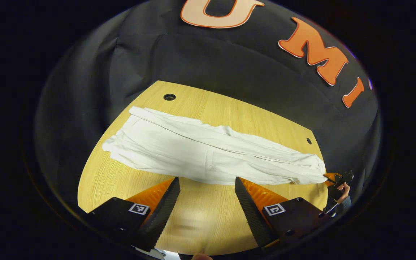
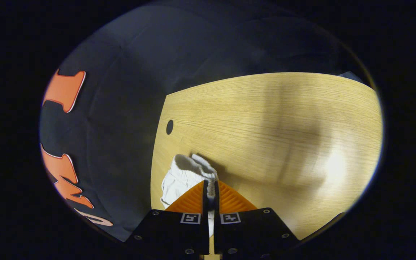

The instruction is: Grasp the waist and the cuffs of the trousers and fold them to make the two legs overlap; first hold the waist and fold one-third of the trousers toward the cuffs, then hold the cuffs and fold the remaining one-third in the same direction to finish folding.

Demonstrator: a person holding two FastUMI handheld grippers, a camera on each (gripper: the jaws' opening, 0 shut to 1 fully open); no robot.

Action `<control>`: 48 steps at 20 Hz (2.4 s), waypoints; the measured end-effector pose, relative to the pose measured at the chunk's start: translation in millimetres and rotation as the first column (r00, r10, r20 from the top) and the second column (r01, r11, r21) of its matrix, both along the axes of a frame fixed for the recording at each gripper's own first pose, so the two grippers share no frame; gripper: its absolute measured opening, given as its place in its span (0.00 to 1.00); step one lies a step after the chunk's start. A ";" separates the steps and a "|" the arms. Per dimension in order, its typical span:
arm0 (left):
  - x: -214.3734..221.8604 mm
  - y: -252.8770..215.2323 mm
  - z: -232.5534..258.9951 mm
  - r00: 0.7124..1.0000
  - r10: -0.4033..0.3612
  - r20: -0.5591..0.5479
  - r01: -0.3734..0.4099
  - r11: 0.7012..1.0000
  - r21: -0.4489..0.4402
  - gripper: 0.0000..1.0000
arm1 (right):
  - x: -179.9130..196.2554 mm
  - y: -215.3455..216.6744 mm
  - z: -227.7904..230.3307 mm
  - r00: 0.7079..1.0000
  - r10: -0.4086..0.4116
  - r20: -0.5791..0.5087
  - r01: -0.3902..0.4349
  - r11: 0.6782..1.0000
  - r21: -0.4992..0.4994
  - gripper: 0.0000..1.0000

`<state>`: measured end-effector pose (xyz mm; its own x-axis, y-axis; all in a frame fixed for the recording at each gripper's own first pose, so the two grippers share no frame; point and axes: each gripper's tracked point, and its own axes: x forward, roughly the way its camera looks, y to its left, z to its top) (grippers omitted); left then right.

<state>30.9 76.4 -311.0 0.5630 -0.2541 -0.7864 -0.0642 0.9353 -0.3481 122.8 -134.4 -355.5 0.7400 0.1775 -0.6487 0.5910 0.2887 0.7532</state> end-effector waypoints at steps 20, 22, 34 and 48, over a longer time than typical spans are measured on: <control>16.4 52.8 -25.8 0.988 -0.150 0.027 0.152 0.985 -0.086 0.99 | -8.2 113.2 142.5 0.971 0.019 0.236 0.006 0.995 -0.104 0.05; 18.5 55.9 -31.6 0.988 -0.152 0.024 0.154 0.983 -0.097 1.00 | -7.2 129.7 152.3 0.967 0.039 0.252 -0.011 0.994 -0.109 0.05; 17.2 101.0 -55.0 0.995 -0.103 -0.002 0.102 0.984 -0.143 1.00 | 6.4 232.8 195.5 0.941 0.118 0.316 -0.096 0.992 -0.085 0.06; 3.2 173.1 -82.3 0.998 -0.038 -0.053 0.030 0.990 -0.141 0.99 | 13.1 370.2 203.2 0.920 0.233 0.315 -0.233 0.972 -0.039 0.06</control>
